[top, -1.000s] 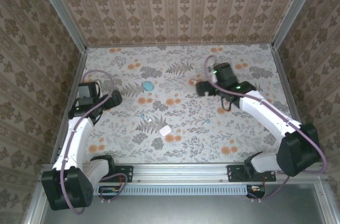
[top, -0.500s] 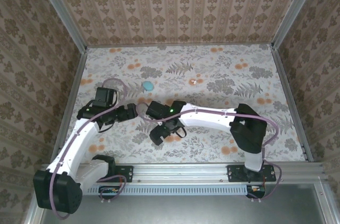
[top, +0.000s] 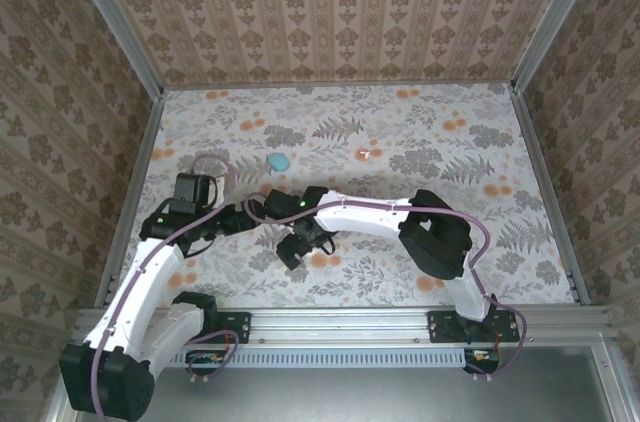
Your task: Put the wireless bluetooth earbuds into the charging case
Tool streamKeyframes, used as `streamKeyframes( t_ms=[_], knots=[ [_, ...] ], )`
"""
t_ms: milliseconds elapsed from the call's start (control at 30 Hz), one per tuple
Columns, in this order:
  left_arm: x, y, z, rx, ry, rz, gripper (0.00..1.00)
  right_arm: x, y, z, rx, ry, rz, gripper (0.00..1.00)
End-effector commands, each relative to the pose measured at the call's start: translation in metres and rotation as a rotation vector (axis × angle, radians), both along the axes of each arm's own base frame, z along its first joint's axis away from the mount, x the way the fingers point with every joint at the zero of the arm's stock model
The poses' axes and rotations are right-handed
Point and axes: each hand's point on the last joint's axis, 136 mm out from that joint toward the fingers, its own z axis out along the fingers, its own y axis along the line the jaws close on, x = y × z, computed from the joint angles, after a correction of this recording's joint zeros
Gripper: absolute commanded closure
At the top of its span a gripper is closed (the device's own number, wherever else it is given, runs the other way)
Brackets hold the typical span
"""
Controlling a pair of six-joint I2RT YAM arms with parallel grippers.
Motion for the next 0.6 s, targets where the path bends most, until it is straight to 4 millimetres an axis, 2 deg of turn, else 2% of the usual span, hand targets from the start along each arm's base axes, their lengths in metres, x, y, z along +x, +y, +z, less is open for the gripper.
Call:
streamKeyframes(
  t_ms=[0, 333, 567],
  knots=[
    [-0.002, -0.003, 0.003, -0.028, -0.02, -0.027, 0.06, 0.006, -0.01, -0.008, -0.061, -0.002, -0.012, 0.02],
    [0.006, 0.0, 0.008, -0.057, -0.047, -0.011, 0.13, 0.018, -0.012, -0.025, -0.052, 0.014, -0.088, 0.1],
    [0.01, -0.005, 0.014, -0.099, -0.062, -0.026, 0.22, 0.017, -0.012, -0.036, -0.032, 0.072, -0.133, 0.29]
  ],
)
